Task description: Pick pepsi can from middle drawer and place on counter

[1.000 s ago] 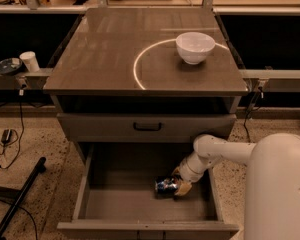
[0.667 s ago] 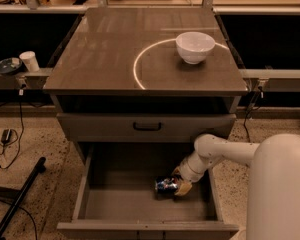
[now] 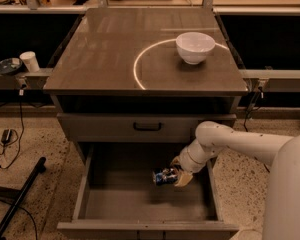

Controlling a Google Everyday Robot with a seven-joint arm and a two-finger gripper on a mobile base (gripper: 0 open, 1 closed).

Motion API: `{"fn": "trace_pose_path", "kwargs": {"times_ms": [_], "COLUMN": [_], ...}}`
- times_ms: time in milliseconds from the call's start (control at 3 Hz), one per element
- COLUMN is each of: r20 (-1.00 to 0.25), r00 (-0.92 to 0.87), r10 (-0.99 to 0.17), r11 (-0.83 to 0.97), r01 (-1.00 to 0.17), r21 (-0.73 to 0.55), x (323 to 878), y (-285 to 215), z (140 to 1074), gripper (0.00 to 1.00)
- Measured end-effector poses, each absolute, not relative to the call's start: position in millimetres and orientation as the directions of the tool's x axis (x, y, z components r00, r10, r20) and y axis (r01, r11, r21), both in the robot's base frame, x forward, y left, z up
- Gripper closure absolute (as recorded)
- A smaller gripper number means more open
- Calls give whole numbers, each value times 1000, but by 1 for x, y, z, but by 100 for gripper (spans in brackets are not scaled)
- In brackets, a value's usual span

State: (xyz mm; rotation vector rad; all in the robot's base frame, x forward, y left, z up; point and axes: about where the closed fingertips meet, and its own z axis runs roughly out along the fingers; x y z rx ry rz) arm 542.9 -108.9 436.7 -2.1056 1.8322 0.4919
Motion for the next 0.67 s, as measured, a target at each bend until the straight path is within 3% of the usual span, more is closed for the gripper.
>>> {"fn": "trace_pose_path", "kwargs": {"times_ms": [667], "r20": [-446], "r00": [139], "r10": [-884], "r11": [-141], "r01": [-990], "r21": [-29], "x": [531], "y": [-107], "z": [444], "gripper": [100]}}
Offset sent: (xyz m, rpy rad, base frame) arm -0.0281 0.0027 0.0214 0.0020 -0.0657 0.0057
